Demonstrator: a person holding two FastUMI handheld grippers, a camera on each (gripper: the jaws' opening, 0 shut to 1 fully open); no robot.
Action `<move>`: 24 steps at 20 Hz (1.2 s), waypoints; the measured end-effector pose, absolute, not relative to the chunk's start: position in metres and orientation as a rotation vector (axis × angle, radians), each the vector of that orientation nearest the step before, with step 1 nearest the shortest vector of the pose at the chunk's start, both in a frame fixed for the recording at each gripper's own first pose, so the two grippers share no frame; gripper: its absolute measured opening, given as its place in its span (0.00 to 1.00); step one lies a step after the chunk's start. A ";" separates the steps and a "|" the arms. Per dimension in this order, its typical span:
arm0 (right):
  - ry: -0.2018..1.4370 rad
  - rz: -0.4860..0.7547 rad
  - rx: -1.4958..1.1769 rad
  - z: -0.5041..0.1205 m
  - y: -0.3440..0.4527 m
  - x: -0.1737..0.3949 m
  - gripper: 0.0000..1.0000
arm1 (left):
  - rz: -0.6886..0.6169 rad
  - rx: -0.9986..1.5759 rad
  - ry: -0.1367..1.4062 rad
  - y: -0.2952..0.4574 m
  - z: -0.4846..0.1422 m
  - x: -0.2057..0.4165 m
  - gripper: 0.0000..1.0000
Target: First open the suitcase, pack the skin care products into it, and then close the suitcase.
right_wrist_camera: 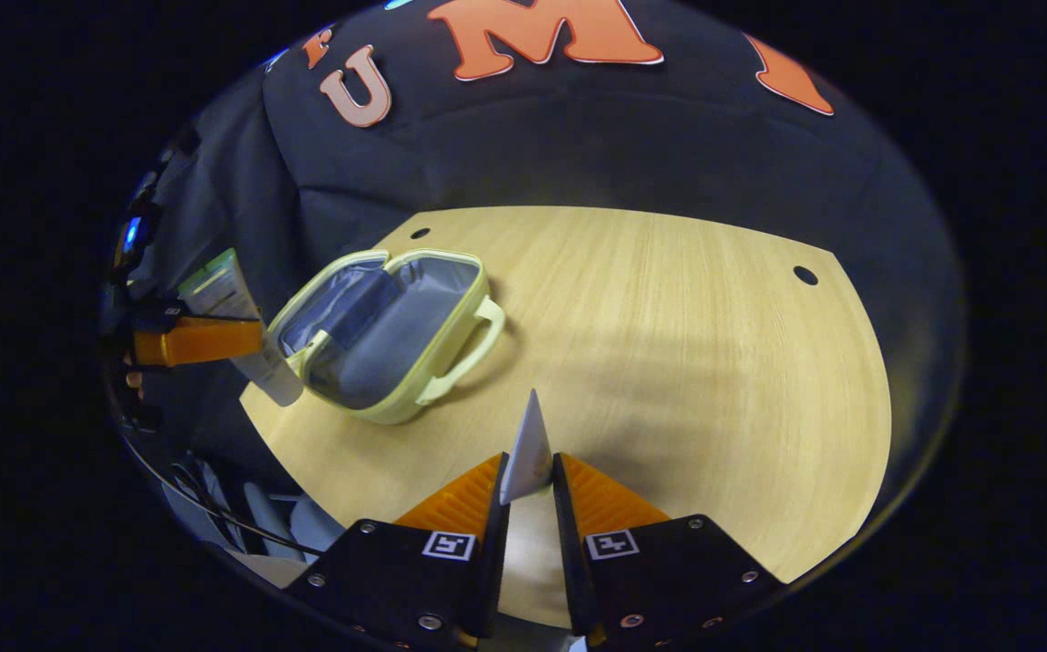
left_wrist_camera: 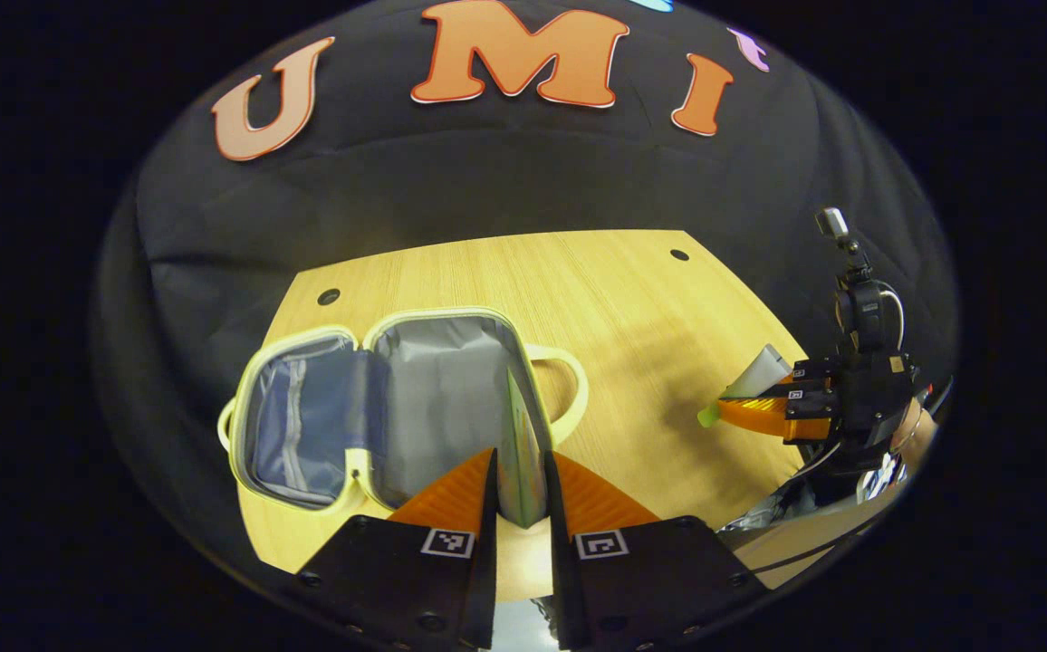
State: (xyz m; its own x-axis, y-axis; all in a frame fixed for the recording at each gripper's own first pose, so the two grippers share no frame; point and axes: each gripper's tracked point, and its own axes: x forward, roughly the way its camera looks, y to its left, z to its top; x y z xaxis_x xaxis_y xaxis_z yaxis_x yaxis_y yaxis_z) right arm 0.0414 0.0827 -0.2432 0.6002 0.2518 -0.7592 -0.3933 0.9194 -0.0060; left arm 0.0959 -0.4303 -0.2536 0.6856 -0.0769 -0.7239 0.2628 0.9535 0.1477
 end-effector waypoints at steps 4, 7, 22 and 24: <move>0.857 0.372 -0.118 -0.235 0.114 0.033 0.30 | -0.231 0.334 0.915 -0.394 -0.258 0.123 0.26; 0.859 0.345 -0.067 -0.234 0.127 0.029 0.30 | -0.263 0.339 1.029 -0.375 -0.283 0.144 0.26; 0.896 0.183 0.029 -0.236 0.130 0.008 0.31 | -0.229 0.360 1.314 -0.303 -0.401 0.195 0.34; 0.886 0.183 0.031 -0.229 0.133 0.012 0.30 | -0.263 0.308 1.303 -0.319 -0.397 0.194 0.67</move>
